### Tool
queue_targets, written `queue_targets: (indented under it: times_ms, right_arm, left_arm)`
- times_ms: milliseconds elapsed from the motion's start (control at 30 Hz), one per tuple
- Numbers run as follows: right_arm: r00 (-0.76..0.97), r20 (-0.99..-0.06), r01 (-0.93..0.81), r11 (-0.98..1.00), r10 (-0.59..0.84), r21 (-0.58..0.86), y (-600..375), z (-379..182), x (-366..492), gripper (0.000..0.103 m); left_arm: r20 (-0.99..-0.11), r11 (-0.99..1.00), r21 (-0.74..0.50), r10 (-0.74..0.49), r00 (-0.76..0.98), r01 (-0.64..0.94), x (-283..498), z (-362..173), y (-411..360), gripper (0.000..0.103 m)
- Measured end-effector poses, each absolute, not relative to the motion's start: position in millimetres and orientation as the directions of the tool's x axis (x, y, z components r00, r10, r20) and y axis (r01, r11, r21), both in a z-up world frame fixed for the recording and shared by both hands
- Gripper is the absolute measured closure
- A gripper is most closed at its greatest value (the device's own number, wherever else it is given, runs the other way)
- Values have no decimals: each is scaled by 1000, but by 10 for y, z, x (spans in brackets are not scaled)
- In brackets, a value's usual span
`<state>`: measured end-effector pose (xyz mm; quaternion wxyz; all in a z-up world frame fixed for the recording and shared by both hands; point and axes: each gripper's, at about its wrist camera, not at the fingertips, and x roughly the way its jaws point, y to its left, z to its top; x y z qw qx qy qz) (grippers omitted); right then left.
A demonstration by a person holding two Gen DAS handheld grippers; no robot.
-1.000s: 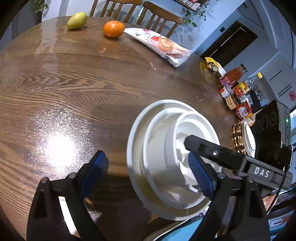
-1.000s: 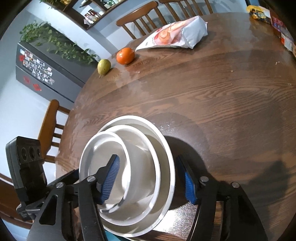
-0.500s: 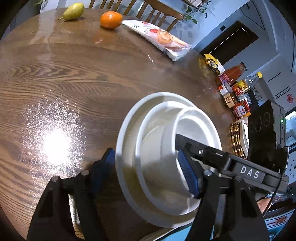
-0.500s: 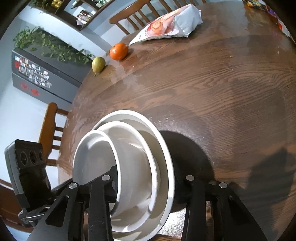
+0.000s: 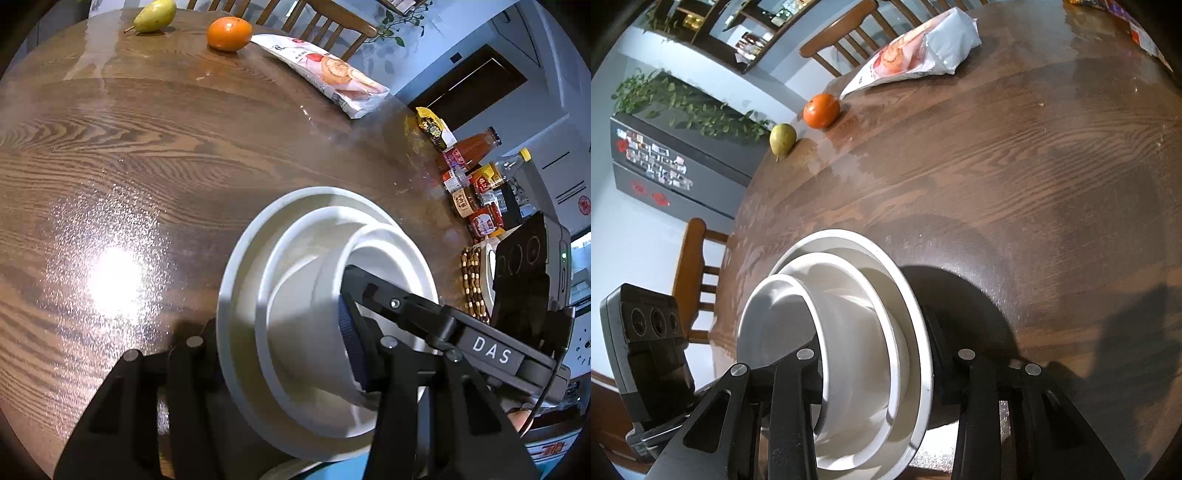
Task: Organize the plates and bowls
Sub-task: 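Lift the stack with both grippers and carry it over the teal tray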
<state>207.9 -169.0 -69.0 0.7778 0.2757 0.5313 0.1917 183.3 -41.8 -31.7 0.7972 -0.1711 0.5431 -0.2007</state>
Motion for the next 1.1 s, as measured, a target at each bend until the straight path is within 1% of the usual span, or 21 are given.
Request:
queue_targets:
  times_ms: [500,733,867,1000,1100]
  right_arm:
    - [399,-700,-30,771,592,636,-1717,-475,1912,64]
    - [417,-686,-79,776,596,626,-1692,-322,1785,64]
    - [450,-689,-113,802,567,587,-1643,-215,1635,64]
    - [454,-673,-126,790,584,600,-1649,-165,1509,64]
    - [457,-673,-134,793,582,594,-1626,-112,1408,64]
  left_arm:
    - [-784,862,-487,-503,363,142,1639,-98,-419,56]
    - [-767,862,-488,-499,404,139,1453,25,-369,56]
    - [-747,848,-508,-520,415,149,1328,130,-326,56]
    - [-735,857,-486,-506,452,171,1175,234,-319,56]
    - [-732,853,-495,-513,448,166,1094,249,-301,56]
